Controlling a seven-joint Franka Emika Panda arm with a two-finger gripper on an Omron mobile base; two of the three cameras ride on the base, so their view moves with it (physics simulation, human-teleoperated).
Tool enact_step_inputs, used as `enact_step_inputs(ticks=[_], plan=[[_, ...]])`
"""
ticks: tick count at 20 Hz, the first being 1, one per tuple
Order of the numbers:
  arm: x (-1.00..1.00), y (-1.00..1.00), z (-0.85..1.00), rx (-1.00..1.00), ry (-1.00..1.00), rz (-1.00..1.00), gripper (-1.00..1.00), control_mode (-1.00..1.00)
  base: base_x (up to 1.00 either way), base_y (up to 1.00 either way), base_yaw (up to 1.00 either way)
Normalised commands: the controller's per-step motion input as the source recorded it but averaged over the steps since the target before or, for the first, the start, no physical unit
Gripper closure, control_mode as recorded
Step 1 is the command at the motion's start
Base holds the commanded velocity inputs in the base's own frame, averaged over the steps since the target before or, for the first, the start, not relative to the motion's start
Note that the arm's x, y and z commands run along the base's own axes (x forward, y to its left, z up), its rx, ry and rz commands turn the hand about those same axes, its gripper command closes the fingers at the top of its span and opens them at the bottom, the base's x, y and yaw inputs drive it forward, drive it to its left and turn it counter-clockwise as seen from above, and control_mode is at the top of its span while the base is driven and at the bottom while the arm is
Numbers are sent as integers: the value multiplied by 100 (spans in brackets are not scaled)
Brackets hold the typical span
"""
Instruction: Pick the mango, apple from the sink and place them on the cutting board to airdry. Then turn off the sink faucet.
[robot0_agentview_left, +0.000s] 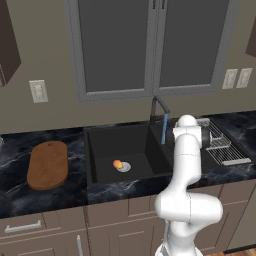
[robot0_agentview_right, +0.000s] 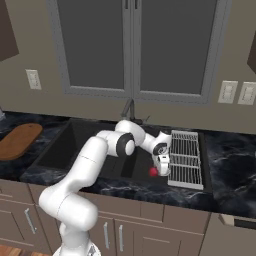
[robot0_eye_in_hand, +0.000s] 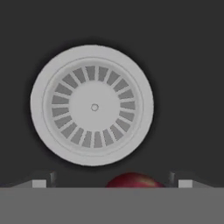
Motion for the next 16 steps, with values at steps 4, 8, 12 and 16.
enact_step_inputs(ticks=[4, 8, 12, 16], plan=[[-13, 42, -39, 0, 4, -3, -100, -100, 0, 0, 0], [-4, 64, -31, 0, 3, 0, -100, -100, 0, 0, 0], [-13, 61, -23, 0, 1, 0, 100, -100, 0, 0, 0], [-27, 5, 0, 0, 0, -2, 100, -100, 0, 0, 0]])
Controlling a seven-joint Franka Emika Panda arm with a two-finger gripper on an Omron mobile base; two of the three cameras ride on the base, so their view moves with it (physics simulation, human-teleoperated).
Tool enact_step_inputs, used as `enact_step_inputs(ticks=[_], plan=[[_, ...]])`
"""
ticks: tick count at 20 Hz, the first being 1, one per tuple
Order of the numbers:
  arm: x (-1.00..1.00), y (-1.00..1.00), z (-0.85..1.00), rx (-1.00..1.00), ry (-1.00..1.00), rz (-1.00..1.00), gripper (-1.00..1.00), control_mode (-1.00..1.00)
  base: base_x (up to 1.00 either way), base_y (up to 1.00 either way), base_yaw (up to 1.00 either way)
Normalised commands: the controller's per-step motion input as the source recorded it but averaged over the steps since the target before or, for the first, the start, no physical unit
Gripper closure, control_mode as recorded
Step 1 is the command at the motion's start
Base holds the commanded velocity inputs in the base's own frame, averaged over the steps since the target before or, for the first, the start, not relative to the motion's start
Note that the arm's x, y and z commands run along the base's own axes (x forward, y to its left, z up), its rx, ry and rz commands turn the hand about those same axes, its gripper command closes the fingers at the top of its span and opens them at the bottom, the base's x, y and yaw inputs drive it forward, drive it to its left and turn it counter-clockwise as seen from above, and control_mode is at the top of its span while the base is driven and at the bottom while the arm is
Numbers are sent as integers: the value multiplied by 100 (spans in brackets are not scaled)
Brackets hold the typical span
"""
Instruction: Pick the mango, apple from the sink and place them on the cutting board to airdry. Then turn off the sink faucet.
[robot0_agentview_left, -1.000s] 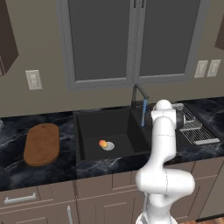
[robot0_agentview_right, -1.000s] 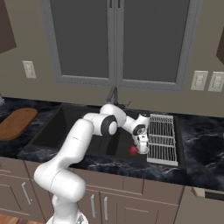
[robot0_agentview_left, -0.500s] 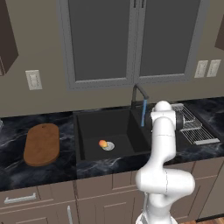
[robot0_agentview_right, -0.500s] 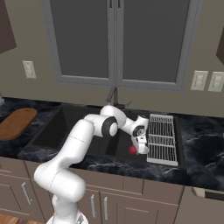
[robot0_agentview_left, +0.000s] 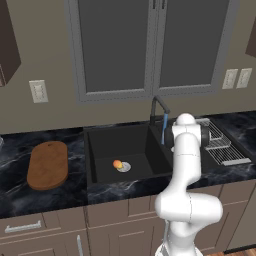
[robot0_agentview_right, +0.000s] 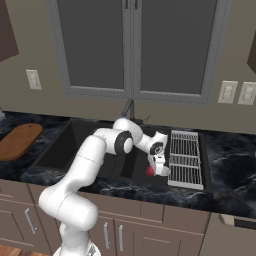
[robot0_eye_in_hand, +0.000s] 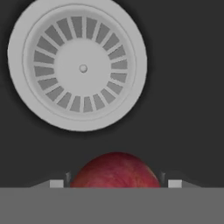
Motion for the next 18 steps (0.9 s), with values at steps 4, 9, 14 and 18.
enact_step_inputs(ticks=[4, 9, 14, 18], plan=[[-26, 0, 12, 0, 0, 0, 100, -100, 0, 0, 0], [-23, 0, 50, 0, -4, 0, 100, -100, 0, 0, 0], [-14, 0, 65, 0, -6, 0, 100, -100, 0, 0, 0], [-8, 0, 63, 0, -5, 0, 100, -100, 0, 0, 0]])
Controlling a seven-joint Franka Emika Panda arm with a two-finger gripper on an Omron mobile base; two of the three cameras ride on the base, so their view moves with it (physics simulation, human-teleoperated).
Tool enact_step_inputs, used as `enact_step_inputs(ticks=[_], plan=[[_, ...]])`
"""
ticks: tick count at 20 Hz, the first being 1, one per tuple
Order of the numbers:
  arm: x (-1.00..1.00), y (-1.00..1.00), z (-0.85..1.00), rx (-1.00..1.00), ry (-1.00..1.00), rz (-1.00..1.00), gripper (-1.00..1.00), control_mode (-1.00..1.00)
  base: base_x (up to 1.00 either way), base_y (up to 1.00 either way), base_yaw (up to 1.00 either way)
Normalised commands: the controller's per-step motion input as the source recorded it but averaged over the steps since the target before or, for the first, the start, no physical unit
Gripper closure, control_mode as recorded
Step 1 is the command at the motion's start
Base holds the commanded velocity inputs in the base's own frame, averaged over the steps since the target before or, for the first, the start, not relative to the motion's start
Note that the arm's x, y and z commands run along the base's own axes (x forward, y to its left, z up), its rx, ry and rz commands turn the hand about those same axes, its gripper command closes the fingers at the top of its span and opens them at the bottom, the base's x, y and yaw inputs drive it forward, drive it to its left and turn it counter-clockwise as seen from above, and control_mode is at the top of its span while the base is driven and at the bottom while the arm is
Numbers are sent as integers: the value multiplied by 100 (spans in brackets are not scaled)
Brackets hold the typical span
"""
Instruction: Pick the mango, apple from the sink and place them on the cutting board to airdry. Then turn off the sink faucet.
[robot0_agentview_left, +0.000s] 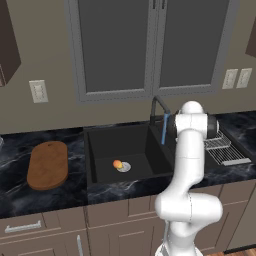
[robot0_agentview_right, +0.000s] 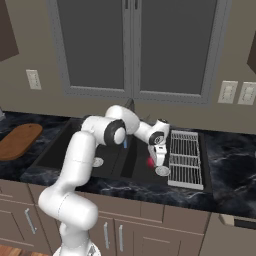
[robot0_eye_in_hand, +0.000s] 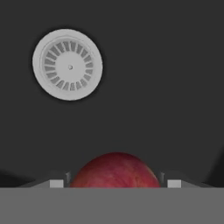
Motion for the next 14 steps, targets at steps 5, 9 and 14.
enact_step_inputs(ticks=[5, 9, 14], plan=[[-19, 0, 62, 0, -7, 2, 100, -100, 0, 0, 0], [-20, 0, 64, 0, -6, 2, 100, -100, 0, 0, 0], [-17, 0, 68, 0, -5, 2, 100, -100, 0, 0, 0]])
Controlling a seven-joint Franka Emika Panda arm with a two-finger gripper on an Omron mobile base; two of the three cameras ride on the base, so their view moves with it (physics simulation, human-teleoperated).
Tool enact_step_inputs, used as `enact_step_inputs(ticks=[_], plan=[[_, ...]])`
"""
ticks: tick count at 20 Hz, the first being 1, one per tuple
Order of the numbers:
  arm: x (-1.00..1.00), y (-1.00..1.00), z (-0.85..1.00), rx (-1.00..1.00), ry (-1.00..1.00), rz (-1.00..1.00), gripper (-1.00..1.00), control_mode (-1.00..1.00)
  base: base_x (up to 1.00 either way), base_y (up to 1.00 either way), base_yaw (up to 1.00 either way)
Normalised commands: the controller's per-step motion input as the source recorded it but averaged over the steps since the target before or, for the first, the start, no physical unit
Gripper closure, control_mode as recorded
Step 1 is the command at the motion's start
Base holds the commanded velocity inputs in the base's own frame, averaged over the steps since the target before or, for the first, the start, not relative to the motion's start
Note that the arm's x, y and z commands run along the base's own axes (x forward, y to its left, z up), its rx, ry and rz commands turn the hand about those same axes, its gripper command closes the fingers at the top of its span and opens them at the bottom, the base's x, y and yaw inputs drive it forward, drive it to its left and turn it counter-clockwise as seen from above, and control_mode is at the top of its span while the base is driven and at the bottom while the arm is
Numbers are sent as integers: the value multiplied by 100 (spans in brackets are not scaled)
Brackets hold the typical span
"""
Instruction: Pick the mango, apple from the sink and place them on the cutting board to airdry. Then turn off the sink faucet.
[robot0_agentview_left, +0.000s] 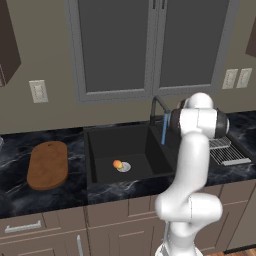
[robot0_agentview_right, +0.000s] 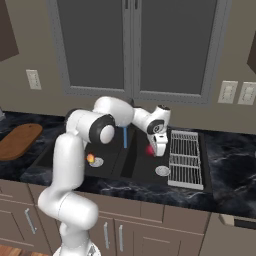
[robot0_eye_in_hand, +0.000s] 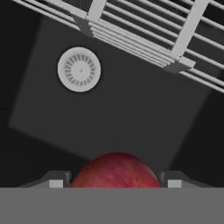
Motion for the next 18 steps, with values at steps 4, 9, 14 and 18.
enact_step_inputs(ticks=[4, 9, 14, 18], plan=[[-25, 0, 55, -1, -5, 1, 100, -100, 0, 0, 0], [-38, 0, 42, -6, -8, 5, 100, -100, 0, 0, 0], [-40, 0, 44, -12, -9, 14, 100, -100, 0, 0, 0], [-42, 0, 36, -14, -7, 27, 100, -100, 0, 0, 0]])
